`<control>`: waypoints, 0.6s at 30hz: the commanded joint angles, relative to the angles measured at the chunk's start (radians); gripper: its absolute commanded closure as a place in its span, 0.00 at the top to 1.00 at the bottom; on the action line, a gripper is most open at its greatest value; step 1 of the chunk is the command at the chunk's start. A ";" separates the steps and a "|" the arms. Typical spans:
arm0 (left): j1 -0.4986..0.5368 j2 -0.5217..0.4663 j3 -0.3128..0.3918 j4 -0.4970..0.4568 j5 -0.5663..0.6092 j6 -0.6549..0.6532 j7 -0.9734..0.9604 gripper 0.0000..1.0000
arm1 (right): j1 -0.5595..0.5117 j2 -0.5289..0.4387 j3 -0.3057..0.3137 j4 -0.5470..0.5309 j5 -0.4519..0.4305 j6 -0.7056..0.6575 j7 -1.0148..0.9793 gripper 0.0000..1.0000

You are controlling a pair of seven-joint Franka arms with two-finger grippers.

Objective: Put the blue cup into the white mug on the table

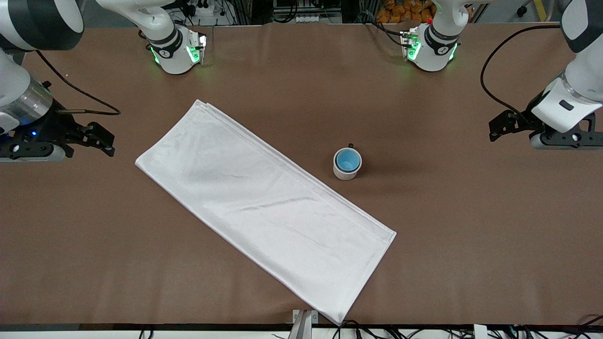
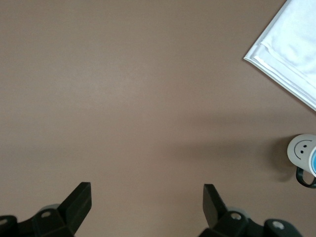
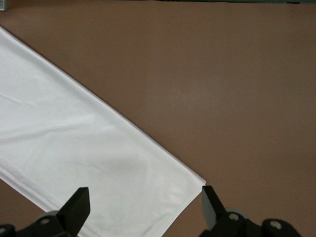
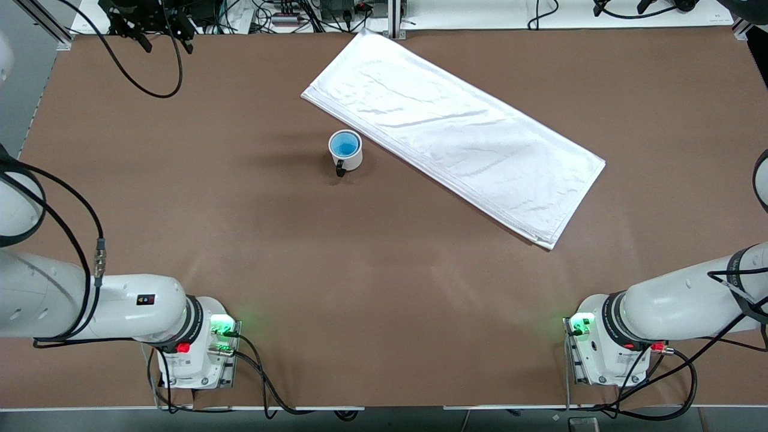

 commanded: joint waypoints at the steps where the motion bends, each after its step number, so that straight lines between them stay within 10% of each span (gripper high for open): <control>1: -0.022 0.025 -0.001 0.093 -0.021 -0.089 0.001 1.00 | -0.007 -0.003 0.001 -0.007 0.014 0.007 -0.011 1.00; 18: -0.023 0.007 -0.009 0.098 -0.006 -0.114 0.001 1.00 | -0.007 -0.003 0.001 -0.007 0.014 0.007 -0.011 1.00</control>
